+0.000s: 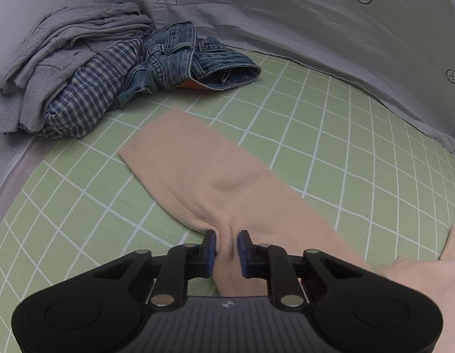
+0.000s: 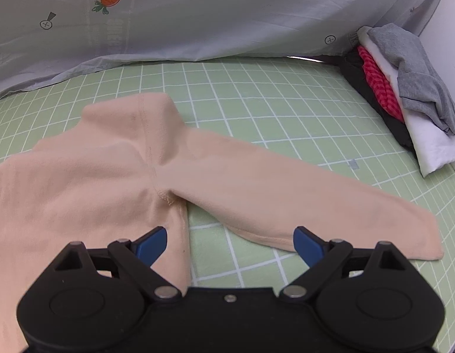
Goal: Fold clothes
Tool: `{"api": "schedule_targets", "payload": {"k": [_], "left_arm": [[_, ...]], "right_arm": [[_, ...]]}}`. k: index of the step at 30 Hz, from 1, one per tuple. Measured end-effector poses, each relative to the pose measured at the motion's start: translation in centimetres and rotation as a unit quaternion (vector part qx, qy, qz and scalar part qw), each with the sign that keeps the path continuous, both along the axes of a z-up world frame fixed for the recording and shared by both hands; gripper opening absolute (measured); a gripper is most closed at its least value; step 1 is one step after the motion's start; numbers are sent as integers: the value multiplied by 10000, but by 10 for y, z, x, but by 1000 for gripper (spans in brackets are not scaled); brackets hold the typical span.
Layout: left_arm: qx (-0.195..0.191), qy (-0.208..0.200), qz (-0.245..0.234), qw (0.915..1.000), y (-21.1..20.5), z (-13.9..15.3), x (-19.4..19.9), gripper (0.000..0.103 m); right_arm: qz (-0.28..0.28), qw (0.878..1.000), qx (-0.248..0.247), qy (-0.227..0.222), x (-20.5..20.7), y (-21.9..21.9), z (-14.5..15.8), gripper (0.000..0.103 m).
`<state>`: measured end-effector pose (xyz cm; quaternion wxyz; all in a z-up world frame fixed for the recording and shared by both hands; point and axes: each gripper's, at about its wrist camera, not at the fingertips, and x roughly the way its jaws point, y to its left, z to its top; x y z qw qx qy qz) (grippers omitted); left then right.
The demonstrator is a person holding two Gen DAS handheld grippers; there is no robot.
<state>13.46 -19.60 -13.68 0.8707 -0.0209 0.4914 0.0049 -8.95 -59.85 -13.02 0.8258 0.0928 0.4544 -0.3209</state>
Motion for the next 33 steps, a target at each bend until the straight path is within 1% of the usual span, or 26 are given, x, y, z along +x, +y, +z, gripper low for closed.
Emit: {"api": "schedule_targets", "payload": {"k": [3, 6, 11, 15, 17, 18, 20, 22, 24, 27, 28, 31, 33], "left_arm": [[-14, 42, 46, 10000, 6, 0, -4, 12], [16, 114, 257, 9996, 23, 0, -11, 11], [197, 159, 922, 9954, 79, 1, -33, 11], [83, 203, 1417, 9897, 121, 2, -44, 12], [31, 241, 1519, 9881, 128, 3, -46, 13], [-32, 282, 1537, 9877, 130, 4, -46, 16], [-126, 363, 1596, 9864, 128, 7, -45, 16], [-237, 295, 1602, 9864, 123, 16, -43, 23], [-351, 204, 1599, 9863, 118, 25, -41, 37], [-713, 169, 1262, 9893, 96, 31, -30, 48], [-840, 162, 1137, 9898, 88, 33, -27, 49], [-1220, 137, 761, 9895, 64, 39, -16, 60], [-1419, 193, 496, 9885, 45, 37, -10, 61]], "right_arm": [[-8, 10000, 28, -50, -5, 1, 1, 93], [-71, 9999, 42, -93, -13, 2, 2, 93], [-238, 9996, 147, -79, -23, 0, -3, 93], [-284, 9993, 223, -82, -25, 0, -5, 93], [-247, 9994, 228, -94, -22, 0, -6, 93], [-228, 9994, 231, -100, -21, 0, -6, 93], [-150, 9995, 233, -129, -15, 1, -5, 93], [-28, 9996, 207, -164, -7, 0, -3, 93], [71, 9995, 180, -230, 4, -2, 0, 93], [180, 9988, 228, -399, 24, -7, 6, 93], [210, 9983, 262, -470, 32, -9, 8, 93], [417, 9964, 294, -675, 62, -15, 11, 93], [636, 9947, 295, -752, 88, -16, 10, 94]]}}
